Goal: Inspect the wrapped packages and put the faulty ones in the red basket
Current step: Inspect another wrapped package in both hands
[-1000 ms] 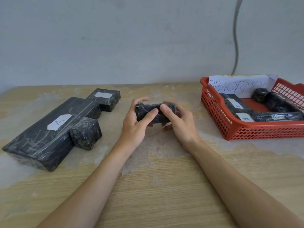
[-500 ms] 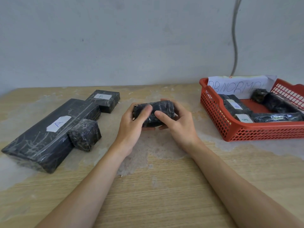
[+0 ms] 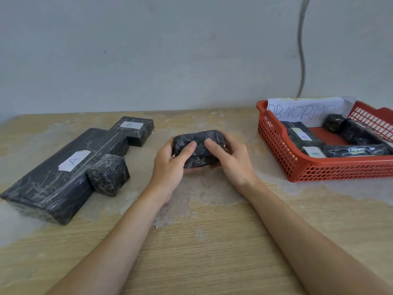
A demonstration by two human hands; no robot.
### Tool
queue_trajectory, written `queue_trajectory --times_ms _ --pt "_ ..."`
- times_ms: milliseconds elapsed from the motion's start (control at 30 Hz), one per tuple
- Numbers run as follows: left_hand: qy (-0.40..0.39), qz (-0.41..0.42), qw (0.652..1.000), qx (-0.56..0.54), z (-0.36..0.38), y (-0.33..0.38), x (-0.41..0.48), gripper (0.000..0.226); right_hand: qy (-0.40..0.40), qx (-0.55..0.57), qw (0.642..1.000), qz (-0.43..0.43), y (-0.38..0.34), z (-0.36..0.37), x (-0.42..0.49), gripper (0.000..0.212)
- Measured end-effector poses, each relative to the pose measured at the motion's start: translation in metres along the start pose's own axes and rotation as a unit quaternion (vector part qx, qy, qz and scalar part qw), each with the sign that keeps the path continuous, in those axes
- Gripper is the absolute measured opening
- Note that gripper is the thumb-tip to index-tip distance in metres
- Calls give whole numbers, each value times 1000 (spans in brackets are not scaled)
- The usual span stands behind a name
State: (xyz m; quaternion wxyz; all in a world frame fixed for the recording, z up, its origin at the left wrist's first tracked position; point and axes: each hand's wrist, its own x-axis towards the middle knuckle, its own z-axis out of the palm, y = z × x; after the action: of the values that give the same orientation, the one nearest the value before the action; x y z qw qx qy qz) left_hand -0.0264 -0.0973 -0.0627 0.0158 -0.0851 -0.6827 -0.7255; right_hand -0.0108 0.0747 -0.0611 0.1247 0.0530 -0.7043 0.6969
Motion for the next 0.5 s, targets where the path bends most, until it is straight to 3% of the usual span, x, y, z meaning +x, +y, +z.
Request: queue_trajectory --times_ms 200,367,500 --pt "6 -5 1000 5 1 4 0 22 6 -29 1000 -5 1 2 1 27" --pt "54 3 999 -1 0 7 -1 46 -30 -60 998 -19 4 3 0 58" --pt "20 17 999 28 2 8 -4 49 0 -42 998 -50 1 2 -1 35"
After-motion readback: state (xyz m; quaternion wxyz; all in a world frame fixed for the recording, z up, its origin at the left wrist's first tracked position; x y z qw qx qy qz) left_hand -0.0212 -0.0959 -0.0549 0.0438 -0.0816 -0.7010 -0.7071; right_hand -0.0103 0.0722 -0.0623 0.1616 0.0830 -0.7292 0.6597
